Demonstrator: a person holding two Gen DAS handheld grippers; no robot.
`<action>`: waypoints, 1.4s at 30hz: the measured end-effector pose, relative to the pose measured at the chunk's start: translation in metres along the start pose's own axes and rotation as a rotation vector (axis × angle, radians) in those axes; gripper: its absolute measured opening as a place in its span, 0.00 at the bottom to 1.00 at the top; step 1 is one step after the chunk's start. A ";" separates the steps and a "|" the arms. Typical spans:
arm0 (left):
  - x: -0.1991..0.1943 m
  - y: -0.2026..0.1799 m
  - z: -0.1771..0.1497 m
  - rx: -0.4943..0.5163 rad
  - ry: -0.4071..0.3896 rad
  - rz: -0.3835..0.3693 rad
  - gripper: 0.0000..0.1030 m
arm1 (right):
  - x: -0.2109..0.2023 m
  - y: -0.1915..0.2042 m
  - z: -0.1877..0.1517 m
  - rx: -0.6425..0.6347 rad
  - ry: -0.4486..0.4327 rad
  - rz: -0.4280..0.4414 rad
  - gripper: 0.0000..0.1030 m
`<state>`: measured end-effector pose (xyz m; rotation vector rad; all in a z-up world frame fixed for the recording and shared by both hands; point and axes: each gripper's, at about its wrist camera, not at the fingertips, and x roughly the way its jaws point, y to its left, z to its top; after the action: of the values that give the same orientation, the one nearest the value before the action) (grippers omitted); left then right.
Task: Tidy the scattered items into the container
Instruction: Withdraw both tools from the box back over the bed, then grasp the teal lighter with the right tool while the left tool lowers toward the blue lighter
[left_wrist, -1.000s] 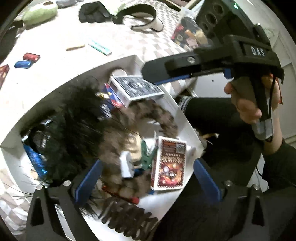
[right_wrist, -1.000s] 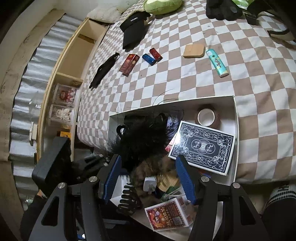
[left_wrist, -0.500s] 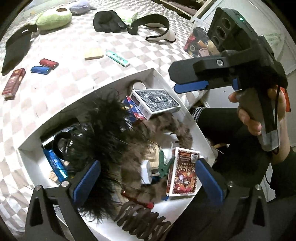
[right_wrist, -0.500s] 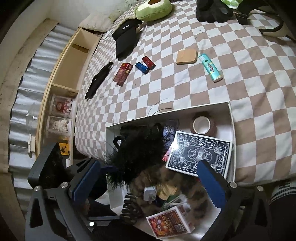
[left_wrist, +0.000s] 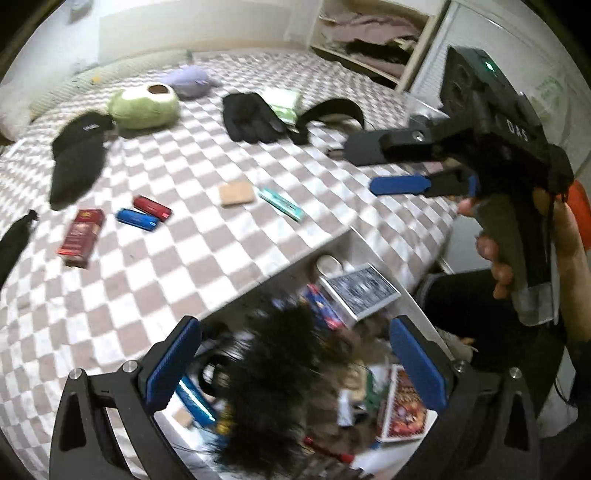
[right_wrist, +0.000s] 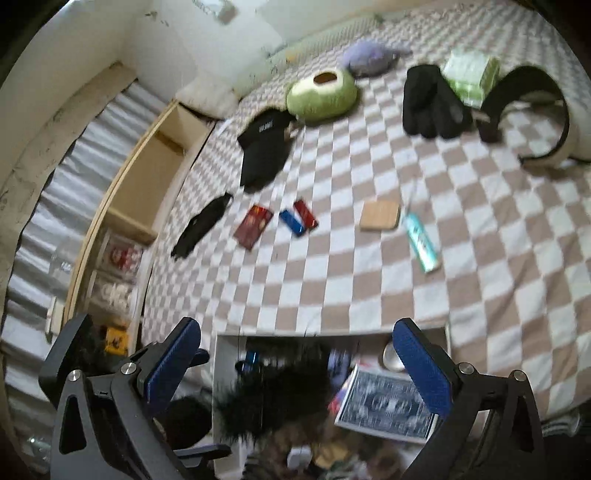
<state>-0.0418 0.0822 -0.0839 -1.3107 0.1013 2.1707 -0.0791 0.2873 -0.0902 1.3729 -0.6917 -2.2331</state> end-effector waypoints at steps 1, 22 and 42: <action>-0.001 0.004 0.002 -0.009 -0.009 0.012 0.99 | 0.001 0.001 0.004 0.001 0.001 -0.002 1.00; 0.013 0.092 0.042 -0.263 -0.062 0.220 0.99 | 0.042 0.007 0.049 -0.051 0.062 -0.118 1.00; 0.023 0.137 0.052 -0.437 -0.043 0.160 0.98 | 0.125 -0.056 0.058 -0.277 0.278 -0.452 0.49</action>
<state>-0.1619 -0.0011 -0.1081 -1.5312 -0.3131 2.4473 -0.1896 0.2689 -0.1882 1.7744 0.0319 -2.2784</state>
